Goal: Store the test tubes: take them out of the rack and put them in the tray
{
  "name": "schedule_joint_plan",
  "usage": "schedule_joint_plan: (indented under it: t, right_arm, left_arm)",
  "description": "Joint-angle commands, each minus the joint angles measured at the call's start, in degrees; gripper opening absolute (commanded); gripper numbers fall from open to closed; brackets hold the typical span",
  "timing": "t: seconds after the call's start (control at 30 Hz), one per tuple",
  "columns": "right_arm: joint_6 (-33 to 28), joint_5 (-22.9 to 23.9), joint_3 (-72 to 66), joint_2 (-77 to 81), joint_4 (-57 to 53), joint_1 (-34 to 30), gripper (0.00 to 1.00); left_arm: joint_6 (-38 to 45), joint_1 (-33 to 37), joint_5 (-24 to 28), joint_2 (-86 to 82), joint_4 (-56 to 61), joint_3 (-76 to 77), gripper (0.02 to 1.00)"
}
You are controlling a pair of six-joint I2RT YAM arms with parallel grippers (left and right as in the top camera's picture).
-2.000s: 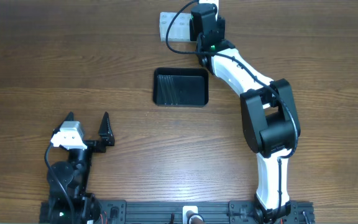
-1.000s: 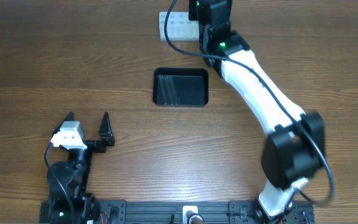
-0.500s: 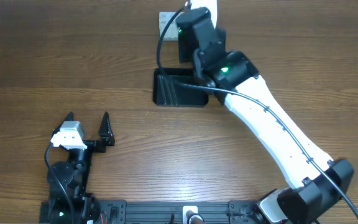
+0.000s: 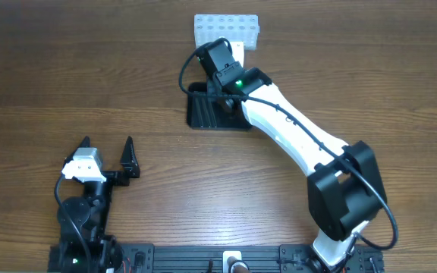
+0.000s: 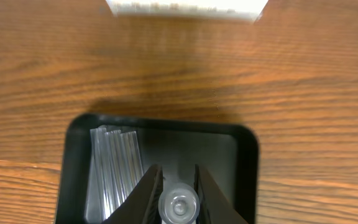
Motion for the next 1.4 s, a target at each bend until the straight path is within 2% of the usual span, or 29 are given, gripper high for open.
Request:
schedule_joint_plan:
  t: [0.03,0.5,0.9,1.03,1.1,1.13,1.3,1.4]
  right_arm:
    - [2.4,-1.9,-0.1,2.9,0.4,0.1,0.15]
    - [3.4,-2.0,-0.1,7.9,0.6,0.0,0.183]
    - [3.3,-1.6,-0.1,9.3,2.1,0.6,0.266]
    - [3.0,1.8,-0.1,6.1,2.2,0.6,0.38]
    - [1.5,4.4,-0.1,2.5,2.1,0.6,0.382]
    - [0.5,5.8,-0.1,0.5,2.1,0.6,0.417]
    - [-4.6,12.1,-0.5,-10.6,2.2,-0.9,0.709]
    - [-9.4,12.4,-1.1,-18.7,1.9,-4.7,0.833]
  left_arm:
    - [-0.4,-0.2,0.7,-0.4,-0.1,-0.3,0.998]
    - [-0.4,-0.2,0.7,-0.4,-0.1,-0.3,1.0]
    - [-0.4,-0.2,0.7,-0.4,-0.1,-0.3,0.998]
    - [-0.4,-0.2,0.7,-0.4,-0.1,-0.3,0.998]
    - [-0.4,-0.2,0.7,-0.4,-0.1,-0.3,1.0]
    - [-0.4,-0.2,0.7,-0.4,-0.1,-0.3,1.0]
    - [-0.4,-0.2,0.7,-0.4,-0.1,-0.3,1.0]
    - [-0.4,-0.2,0.7,-0.4,-0.1,-0.3,1.0]
